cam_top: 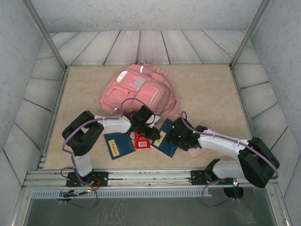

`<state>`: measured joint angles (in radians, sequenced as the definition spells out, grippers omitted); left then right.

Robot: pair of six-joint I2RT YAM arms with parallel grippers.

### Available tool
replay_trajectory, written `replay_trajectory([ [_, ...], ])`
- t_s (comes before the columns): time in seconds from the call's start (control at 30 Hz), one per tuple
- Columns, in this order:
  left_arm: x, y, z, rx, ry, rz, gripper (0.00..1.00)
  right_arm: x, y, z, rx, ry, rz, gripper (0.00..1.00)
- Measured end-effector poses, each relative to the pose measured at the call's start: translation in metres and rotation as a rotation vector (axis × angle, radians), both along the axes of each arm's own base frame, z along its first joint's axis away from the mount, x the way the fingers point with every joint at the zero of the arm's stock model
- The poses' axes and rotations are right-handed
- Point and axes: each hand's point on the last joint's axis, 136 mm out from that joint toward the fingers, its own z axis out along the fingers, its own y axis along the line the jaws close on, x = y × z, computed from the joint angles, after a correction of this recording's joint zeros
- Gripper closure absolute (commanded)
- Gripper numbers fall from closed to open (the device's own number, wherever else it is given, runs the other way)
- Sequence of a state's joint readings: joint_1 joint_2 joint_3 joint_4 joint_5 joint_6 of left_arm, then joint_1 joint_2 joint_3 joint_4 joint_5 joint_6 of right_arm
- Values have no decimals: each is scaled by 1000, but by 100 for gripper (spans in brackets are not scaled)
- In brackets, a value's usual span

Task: Pack the student bag

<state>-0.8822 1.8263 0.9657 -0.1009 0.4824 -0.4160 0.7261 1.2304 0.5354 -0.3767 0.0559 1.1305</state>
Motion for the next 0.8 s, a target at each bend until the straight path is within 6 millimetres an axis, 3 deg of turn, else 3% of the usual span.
replay_trajectory([
  [0.23, 5, -1, -2, 10, 7, 37, 69, -1, 1, 3, 39, -17, 1, 29],
  [0.8, 11, -5, -2, 7, 12, 60, 71, 3, 0, 41, 116, -121, -12, 33],
])
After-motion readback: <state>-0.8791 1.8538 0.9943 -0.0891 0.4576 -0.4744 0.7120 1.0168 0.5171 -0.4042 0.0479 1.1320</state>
